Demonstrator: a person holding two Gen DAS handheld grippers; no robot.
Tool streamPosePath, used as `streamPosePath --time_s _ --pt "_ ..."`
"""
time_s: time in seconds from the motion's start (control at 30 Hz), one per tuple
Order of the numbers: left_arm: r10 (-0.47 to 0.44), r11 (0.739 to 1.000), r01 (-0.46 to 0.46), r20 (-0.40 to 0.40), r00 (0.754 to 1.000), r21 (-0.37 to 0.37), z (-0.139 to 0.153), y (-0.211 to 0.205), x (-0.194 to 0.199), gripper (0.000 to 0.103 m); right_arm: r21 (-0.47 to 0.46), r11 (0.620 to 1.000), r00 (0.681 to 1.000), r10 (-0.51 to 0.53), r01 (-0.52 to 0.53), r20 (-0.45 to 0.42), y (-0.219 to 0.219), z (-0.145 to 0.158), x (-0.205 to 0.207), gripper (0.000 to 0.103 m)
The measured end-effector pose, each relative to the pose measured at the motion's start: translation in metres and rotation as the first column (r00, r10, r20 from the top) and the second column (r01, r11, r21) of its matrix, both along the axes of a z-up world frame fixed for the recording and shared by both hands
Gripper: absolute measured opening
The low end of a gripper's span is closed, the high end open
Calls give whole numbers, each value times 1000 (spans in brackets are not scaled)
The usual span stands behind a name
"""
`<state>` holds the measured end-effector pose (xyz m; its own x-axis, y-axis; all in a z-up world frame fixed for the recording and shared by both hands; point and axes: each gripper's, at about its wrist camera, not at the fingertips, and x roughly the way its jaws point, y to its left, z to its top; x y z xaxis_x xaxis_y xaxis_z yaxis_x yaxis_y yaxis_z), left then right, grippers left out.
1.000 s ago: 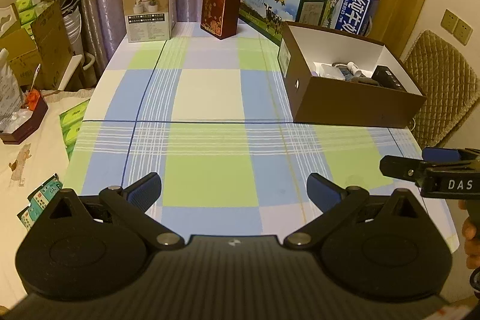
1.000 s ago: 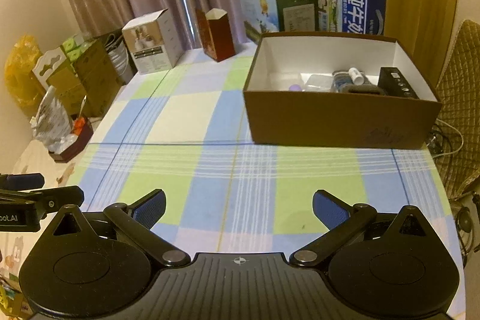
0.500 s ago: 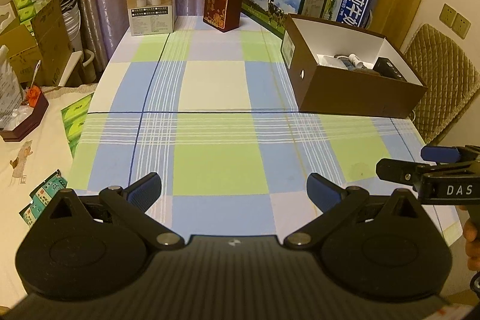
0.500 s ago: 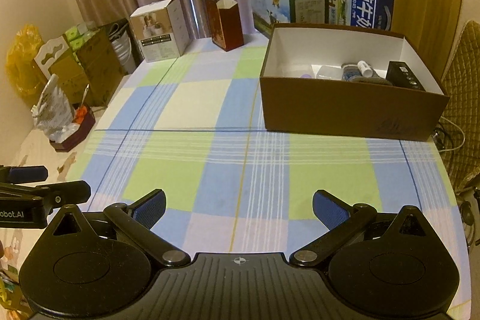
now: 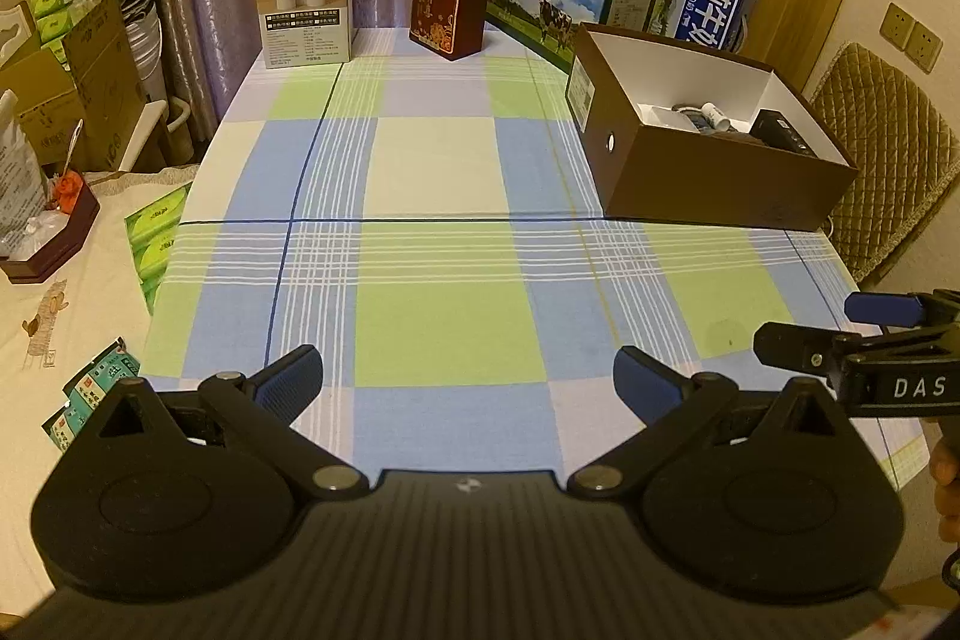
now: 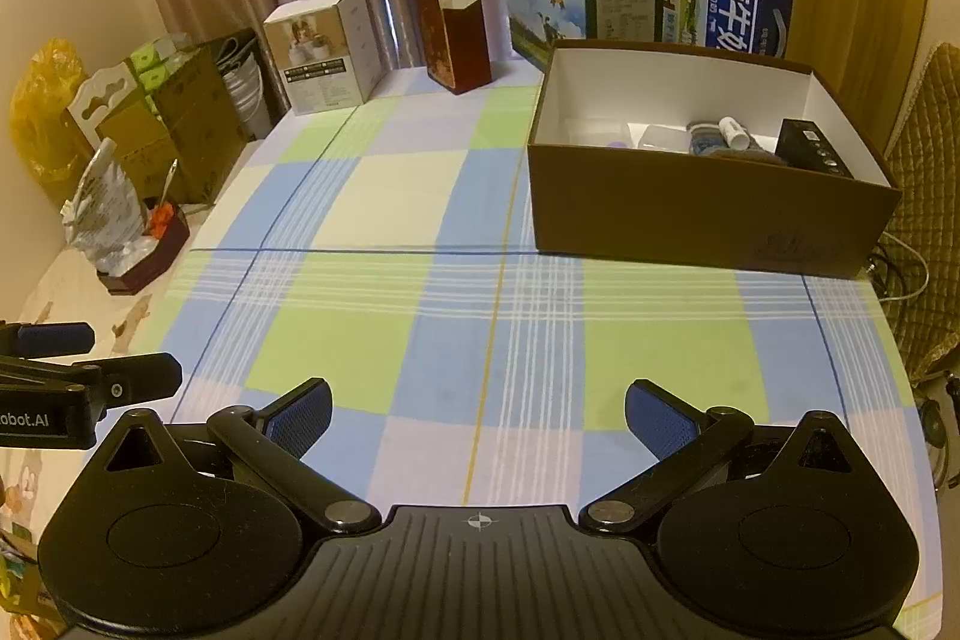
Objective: Organize objects
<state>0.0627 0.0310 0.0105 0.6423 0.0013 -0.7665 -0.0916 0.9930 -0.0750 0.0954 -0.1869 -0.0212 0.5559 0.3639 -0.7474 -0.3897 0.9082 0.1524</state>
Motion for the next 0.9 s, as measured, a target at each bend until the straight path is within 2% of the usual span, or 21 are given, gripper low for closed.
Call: streamPosePath --time_s 0.9 --pt "-6 1000 6 1 1000 24 0 -3 0 102 -1 1000 1000 -16 16 -5 -2 0 1 101"
